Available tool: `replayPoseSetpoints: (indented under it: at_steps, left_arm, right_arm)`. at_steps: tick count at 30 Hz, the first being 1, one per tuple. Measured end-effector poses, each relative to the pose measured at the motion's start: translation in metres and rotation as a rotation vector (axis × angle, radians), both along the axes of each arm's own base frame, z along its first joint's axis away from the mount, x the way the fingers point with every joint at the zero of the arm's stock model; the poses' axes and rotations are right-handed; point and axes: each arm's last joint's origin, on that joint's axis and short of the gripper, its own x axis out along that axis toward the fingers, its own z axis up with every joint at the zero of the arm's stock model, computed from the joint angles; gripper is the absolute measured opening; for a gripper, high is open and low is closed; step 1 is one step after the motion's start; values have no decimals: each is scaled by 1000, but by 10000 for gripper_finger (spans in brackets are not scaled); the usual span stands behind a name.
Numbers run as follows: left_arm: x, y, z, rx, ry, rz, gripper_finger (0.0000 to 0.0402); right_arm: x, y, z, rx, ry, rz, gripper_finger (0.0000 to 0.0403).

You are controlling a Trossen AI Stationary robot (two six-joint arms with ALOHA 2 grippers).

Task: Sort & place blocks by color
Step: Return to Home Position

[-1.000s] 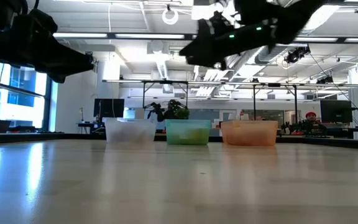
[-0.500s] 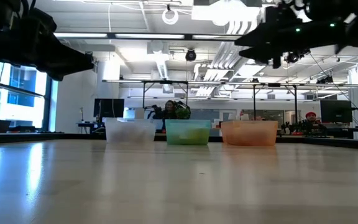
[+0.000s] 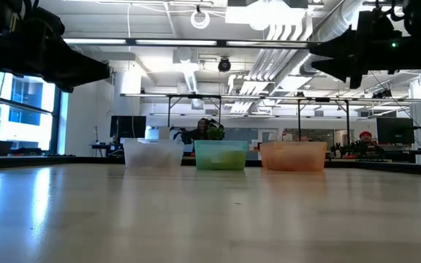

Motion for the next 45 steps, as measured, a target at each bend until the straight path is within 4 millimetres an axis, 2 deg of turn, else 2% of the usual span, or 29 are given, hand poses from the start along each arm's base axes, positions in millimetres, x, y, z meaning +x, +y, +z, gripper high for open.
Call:
replayPoseSetpoints:
  at_steps: [7,19,27,35,40,45]
  left_arm:
    - [0,0,-1,-1,5,16,168]
    - [0,0,-1,-2,5,15,168]
    - [0,0,-1,-3,4,15,168]
    - [0,0,0,-2,4,15,168]
    - [0,0,0,-3,4,15,168]
    - [0,0,0,-2,4,15,168]
  right_arm:
    - [-11,3,-6,-14,-40,16,232]
    - [-16,6,-25,52,120,29,232]
    - [-15,18,-31,63,184,93,232]
    - [-17,26,-46,80,341,-23,232]
    - [-17,30,-48,62,364,-14,232]
    - [-19,29,-51,49,399,-126,232]
